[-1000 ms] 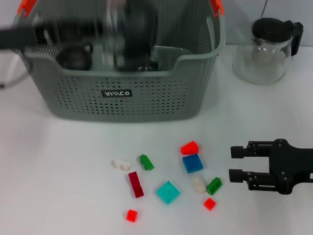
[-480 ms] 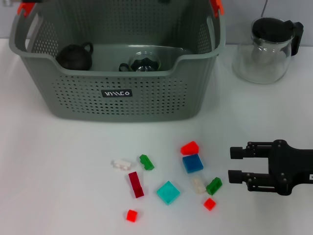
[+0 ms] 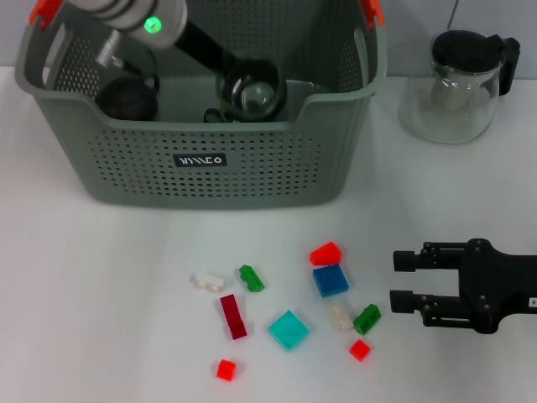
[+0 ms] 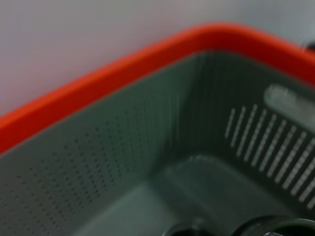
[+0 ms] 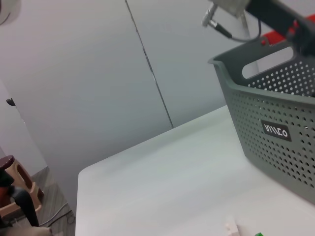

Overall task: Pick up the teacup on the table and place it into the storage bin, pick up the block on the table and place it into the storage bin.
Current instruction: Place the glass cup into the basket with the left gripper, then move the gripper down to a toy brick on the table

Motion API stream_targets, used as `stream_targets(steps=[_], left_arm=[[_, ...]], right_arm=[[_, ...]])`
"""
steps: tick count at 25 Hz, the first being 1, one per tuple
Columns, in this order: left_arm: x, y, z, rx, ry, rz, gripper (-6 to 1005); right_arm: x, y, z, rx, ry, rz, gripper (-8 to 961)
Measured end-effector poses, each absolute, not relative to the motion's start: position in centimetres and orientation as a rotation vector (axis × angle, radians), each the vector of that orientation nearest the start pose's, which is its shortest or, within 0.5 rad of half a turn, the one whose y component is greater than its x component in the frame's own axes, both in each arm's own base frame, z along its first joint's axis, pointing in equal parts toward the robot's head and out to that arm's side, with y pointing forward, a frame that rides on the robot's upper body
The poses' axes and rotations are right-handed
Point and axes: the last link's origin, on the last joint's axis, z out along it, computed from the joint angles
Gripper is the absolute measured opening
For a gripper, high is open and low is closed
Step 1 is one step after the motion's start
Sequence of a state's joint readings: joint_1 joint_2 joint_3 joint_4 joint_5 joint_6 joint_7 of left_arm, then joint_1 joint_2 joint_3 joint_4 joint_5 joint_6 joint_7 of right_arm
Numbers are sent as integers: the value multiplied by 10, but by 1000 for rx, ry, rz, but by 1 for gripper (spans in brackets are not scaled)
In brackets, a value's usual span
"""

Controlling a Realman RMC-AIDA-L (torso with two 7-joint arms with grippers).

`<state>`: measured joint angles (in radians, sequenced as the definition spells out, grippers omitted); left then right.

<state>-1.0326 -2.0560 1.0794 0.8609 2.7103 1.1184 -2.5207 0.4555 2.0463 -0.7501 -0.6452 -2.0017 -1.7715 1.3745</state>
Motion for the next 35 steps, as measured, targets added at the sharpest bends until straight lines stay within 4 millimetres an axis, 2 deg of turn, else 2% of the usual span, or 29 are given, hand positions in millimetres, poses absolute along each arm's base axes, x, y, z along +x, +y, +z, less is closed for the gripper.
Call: stream_targets(steps=[3,7,12,15,18,19,20,21,23,26,29,31,34,35], left_arm=[[-122,474,-8,-2351,-747,249,155],[-125,475,-18,-2341,-727,289,168],[-125,476,-16,-2338,-739,284,183],[-116,476,-7,-2330,-760,199,193],[-106,471,9,-2338,-786,57,202],[-102,466,20,-2349,-802,-61,205],[-101,463,24,-2357,-807,-108,208],[-102,454,38,-2389,-819,-272,245],[-102,441,54,-2454,-811,-487,319],[-104,410,86,-2581,-739,-991,429],[-114,387,111,-2619,-613,-1318,439],[-129,372,121,-2616,-533,-1408,446],[-151,359,114,-2650,-526,-1289,444],[-151,359,114,-2650,-526,-1289,444]], right_arm=[[271,284,2,-2917,657,786,653],[271,285,2,-2917,661,784,653],[272,284,2,-2917,663,787,652],[271,284,2,-2920,659,787,652],[271,284,2,-2922,657,787,652],[270,284,2,-2921,657,789,652],[270,284,2,-2920,657,791,652],[271,284,2,-2919,659,791,652],[271,284,2,-2919,659,792,652],[270,285,2,-2921,655,794,652],[268,286,1,-2923,651,796,652],[268,286,1,-2924,652,797,652],[268,286,3,-2928,659,800,652],[267,286,4,-2928,660,806,652]])
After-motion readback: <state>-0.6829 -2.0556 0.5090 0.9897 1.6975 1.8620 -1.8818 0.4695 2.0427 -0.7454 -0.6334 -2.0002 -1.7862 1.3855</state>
